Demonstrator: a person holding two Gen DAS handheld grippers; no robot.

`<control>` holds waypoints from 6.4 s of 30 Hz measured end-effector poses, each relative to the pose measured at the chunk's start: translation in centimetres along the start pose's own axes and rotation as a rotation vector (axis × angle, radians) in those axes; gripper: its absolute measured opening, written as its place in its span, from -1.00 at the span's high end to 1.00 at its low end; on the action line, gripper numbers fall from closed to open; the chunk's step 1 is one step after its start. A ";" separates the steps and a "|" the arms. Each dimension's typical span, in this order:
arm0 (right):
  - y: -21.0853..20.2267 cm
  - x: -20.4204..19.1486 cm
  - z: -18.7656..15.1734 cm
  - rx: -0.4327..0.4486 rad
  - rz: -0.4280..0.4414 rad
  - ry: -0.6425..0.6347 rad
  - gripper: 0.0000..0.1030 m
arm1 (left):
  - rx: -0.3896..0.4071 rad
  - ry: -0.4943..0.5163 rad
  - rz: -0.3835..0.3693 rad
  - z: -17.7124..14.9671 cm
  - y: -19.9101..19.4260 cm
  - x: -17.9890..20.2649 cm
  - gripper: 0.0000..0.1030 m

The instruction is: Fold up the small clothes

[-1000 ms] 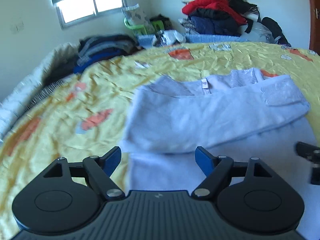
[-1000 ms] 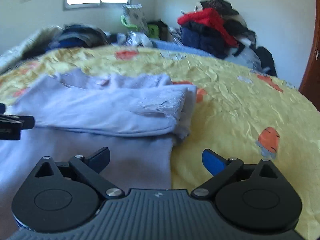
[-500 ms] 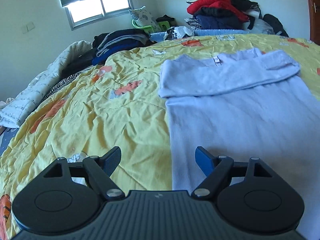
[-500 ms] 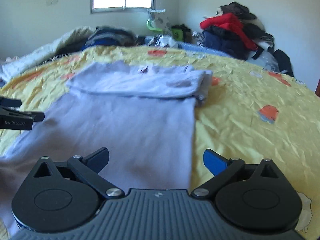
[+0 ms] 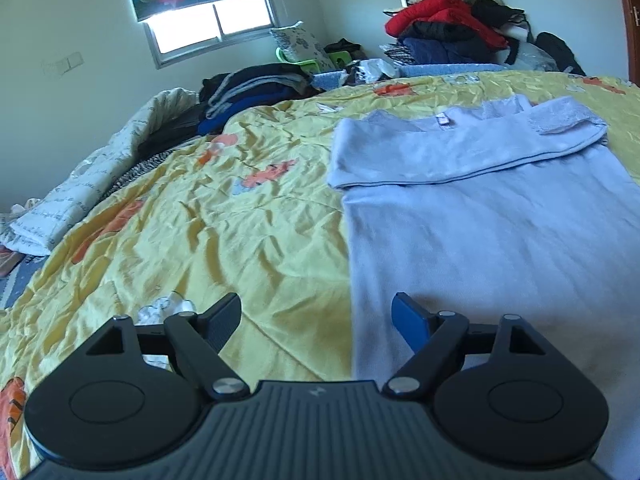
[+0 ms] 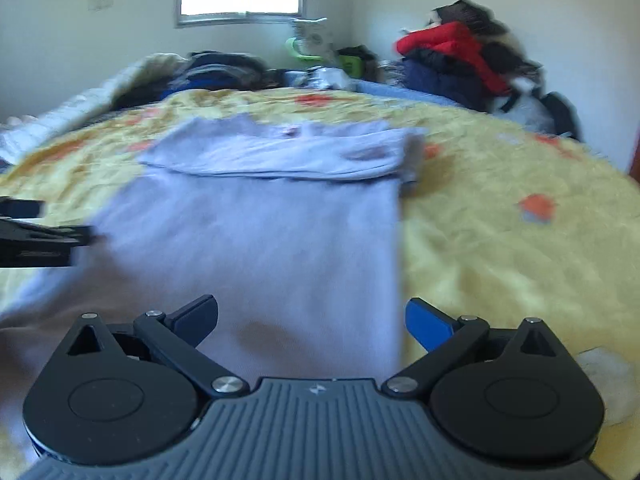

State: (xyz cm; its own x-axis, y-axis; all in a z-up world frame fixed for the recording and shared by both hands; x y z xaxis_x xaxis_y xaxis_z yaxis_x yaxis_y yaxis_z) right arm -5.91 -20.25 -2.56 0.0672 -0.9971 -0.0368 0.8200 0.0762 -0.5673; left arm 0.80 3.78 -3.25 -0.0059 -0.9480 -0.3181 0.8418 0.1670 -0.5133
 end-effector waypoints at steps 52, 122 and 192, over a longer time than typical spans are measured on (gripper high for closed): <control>-1.7 0.9 -0.8 -0.025 -0.059 -0.023 -0.96 | -0.046 -0.073 0.069 -1.2 -0.9 -3.7 -0.83; -11.4 4.0 -0.1 0.044 0.539 0.252 0.81 | -0.090 -0.071 -0.442 0.6 -10.2 -4.6 0.87; 3.4 6.7 9.1 0.219 0.215 0.210 0.81 | 0.034 0.004 -0.178 10.8 1.9 1.9 0.87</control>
State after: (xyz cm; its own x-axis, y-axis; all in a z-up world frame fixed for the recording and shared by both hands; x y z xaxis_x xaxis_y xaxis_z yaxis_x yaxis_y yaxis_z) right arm 2.53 -26.61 2.73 0.1516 -0.9363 -0.3169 0.9034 0.2613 -0.3399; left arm 8.18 -0.60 3.82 -0.1585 -0.9607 -0.2281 0.8452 -0.0126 -0.5342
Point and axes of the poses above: each gripper's, at about its wrist camera, not at the fingertips, and y roughly the way its jaws point, x to its right, z to its top, the point moved 2 cm from there along y, roughly the way its jaws point, and after that the axes turned 7 degrees about z, right-handed, at the moved point
